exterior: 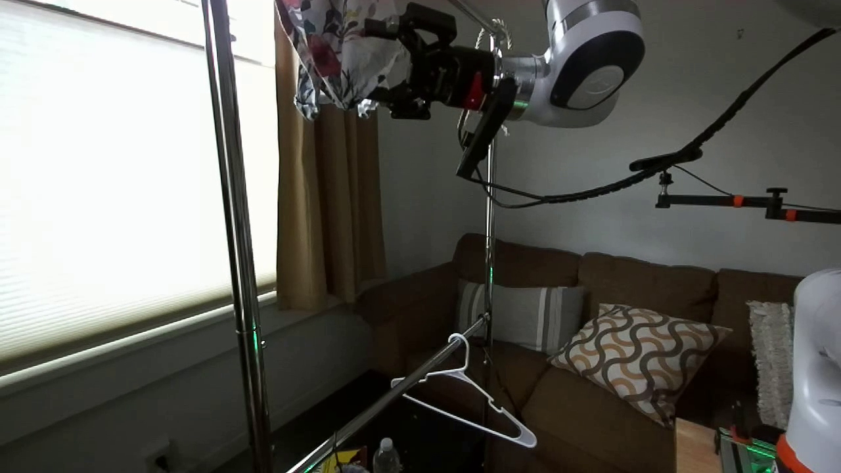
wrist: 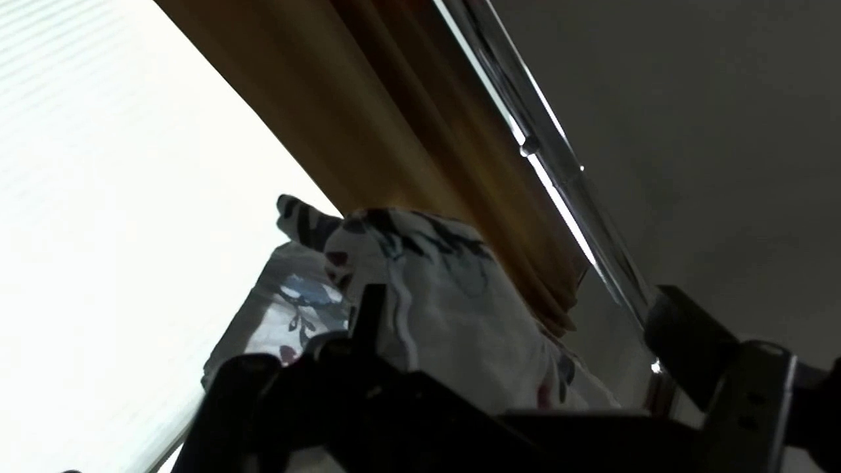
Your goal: Take the white cloth off of the top part of the clothing rack
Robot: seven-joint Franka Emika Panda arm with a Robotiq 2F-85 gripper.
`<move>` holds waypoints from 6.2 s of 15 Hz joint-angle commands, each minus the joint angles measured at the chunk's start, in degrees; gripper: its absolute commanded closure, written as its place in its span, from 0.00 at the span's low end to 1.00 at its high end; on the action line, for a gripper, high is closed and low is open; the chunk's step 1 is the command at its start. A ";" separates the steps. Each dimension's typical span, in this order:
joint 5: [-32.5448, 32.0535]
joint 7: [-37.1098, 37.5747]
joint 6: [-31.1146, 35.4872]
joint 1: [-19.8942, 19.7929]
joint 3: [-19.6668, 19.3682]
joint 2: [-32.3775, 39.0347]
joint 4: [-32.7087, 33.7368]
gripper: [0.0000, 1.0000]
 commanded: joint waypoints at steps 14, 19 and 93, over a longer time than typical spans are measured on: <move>4.21 -3.00 0.67 -1.83 1.76 -0.17 -0.53 1.00; -3.85 0.36 6.77 -2.35 3.48 1.16 -1.17 0.99; -122.43 104.05 -30.53 -16.14 -13.38 -0.92 -26.15 0.72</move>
